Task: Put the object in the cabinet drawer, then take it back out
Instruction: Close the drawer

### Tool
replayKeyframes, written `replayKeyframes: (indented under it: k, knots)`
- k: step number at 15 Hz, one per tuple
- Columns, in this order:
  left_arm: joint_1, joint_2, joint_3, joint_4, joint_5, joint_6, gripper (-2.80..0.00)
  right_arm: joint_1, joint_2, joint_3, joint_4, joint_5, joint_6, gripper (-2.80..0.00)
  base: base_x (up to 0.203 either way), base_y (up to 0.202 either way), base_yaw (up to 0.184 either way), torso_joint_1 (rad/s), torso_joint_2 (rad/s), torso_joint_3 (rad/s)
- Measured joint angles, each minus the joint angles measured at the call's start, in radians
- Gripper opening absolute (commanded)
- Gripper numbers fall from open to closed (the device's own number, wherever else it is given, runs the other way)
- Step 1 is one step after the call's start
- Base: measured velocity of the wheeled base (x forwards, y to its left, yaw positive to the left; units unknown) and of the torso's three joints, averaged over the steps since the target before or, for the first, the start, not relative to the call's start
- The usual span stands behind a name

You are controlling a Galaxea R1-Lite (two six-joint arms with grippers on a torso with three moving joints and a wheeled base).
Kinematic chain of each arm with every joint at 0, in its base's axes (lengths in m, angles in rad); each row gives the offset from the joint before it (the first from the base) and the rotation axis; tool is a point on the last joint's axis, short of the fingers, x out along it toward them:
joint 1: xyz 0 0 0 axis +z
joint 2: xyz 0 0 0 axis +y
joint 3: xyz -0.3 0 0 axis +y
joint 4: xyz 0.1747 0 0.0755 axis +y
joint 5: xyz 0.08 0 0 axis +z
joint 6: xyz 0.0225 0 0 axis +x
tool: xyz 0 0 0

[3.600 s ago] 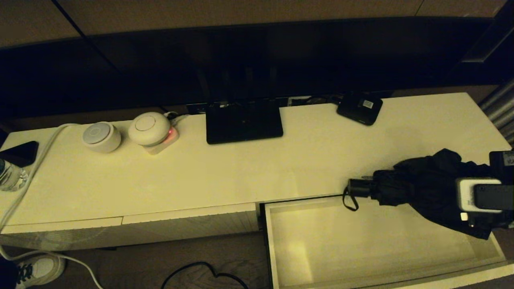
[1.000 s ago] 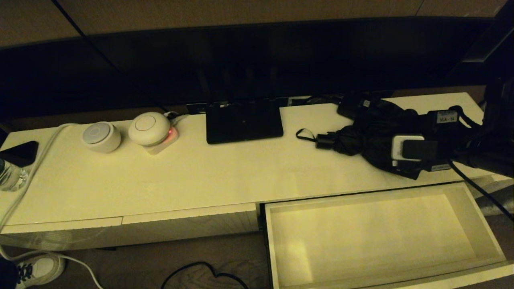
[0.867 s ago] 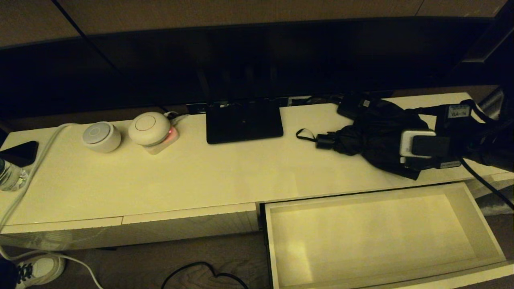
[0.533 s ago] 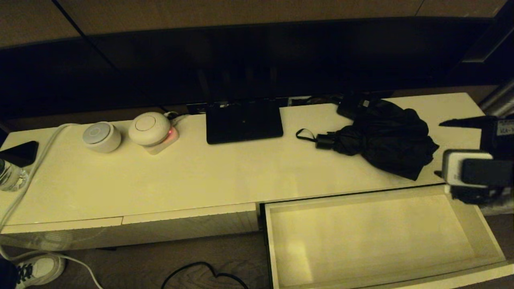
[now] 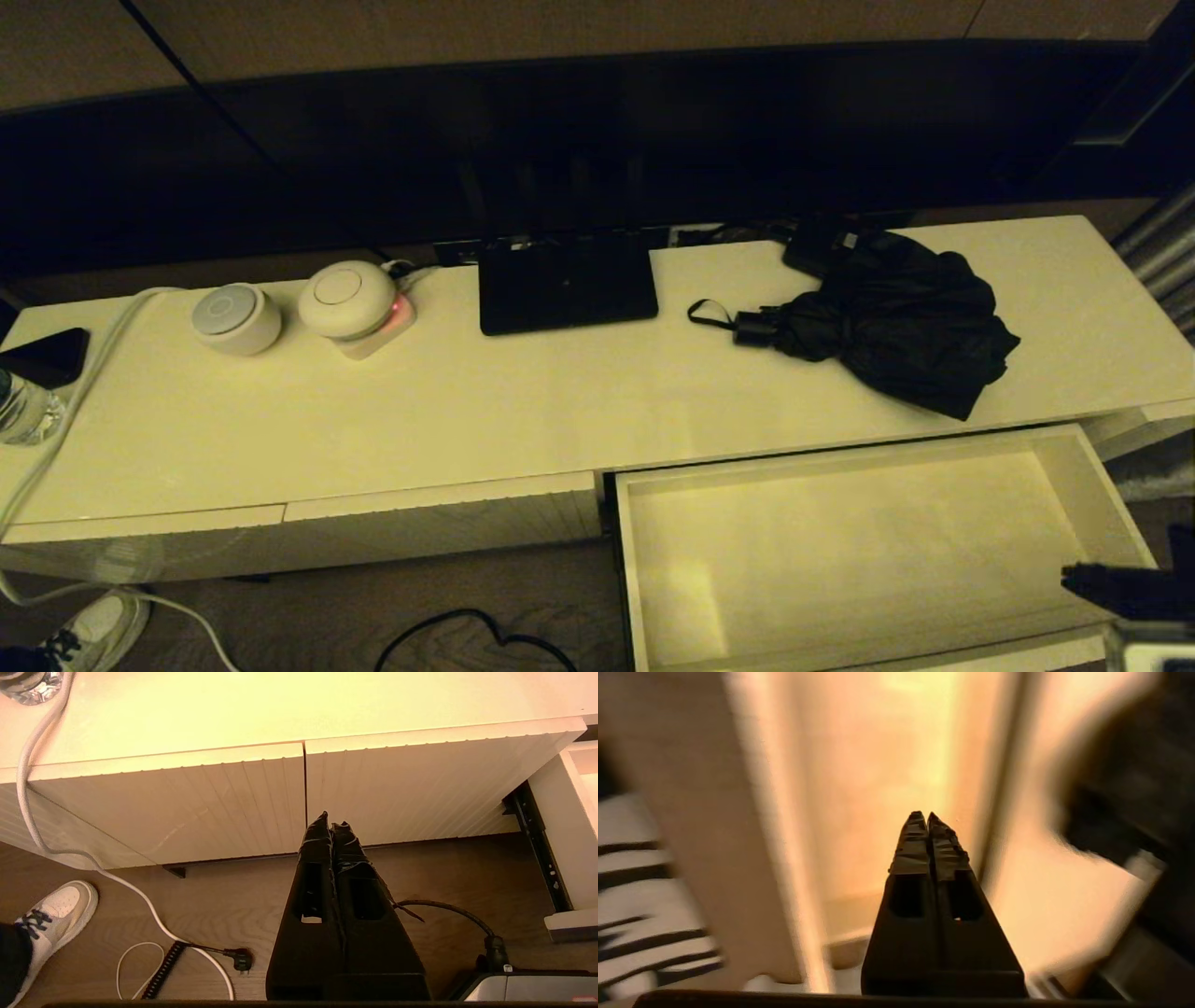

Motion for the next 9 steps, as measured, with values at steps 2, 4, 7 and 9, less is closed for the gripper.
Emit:
replayKeyframes:
  k: [2,4,7,9]
  knots:
    - [0.000,0.000,0.000,0.000,0.000,0.000,-2.80,0.045,-0.006,0.040,0.075,0.001,0.017,-2.80,0.000,0.000,0.000,0.000,0.00,0.000]
    - [0.000,0.000,0.000,0.000,0.000,0.000,-2.80,0.078,0.002,0.059,0.135,0.000,0.021,-2.80,0.000,0.000,0.000,0.000,0.00,0.000]
    - [0.000,0.000,0.000,0.000,0.000,0.000,-2.80,0.111,0.024,0.079,0.172,0.001,0.020,-2.80,0.000,0.000,0.000,0.000,0.00,0.000]
    - [0.000,0.000,0.000,0.000,0.000,0.000,-2.80,0.130,0.055,0.095,0.173,0.000,0.019,-2.80,0.000,0.000,0.000,0.000,0.00,0.000]
